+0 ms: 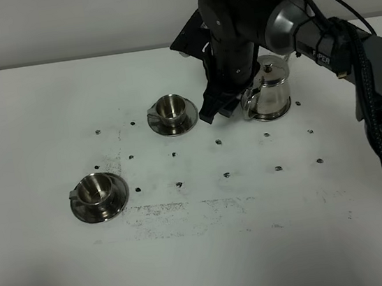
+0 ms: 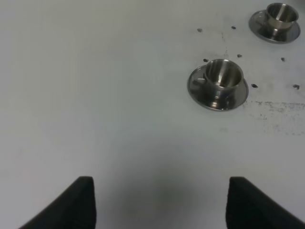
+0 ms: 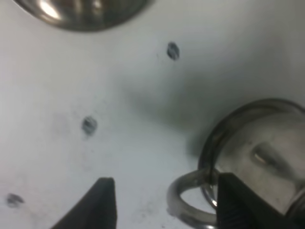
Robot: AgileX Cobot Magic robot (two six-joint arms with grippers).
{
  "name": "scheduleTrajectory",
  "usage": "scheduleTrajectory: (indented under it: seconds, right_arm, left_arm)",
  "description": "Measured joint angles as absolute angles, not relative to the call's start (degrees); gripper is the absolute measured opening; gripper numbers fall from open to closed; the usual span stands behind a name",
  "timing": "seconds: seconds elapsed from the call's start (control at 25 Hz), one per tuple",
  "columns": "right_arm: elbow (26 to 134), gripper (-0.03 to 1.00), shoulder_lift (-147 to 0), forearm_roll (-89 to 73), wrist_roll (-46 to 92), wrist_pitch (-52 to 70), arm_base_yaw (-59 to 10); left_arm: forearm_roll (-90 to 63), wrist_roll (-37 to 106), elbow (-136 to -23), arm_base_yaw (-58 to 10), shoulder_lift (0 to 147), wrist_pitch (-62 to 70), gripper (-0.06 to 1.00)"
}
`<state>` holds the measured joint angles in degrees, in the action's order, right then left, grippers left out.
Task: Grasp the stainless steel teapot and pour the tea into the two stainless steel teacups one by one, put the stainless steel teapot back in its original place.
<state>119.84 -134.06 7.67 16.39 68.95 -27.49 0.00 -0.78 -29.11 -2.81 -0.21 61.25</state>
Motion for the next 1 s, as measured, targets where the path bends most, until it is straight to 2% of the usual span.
scheduleTrajectory:
  seconds: [0.48, 1.0]
  right_arm:
    - [118.8, 0.45, -132.0, 1.7, 17.2, 64.5, -28.0]
    - [99.1, 0.45, -125.1, -0.6, 15.5, 43.3, -27.7]
  left_arm:
    - [0.0, -0.8, -29.1, -2.8, -0.2, 61.2, 0.56]
    - [0.0, -0.8, -29.1, -2.8, -0.2, 61.2, 0.56]
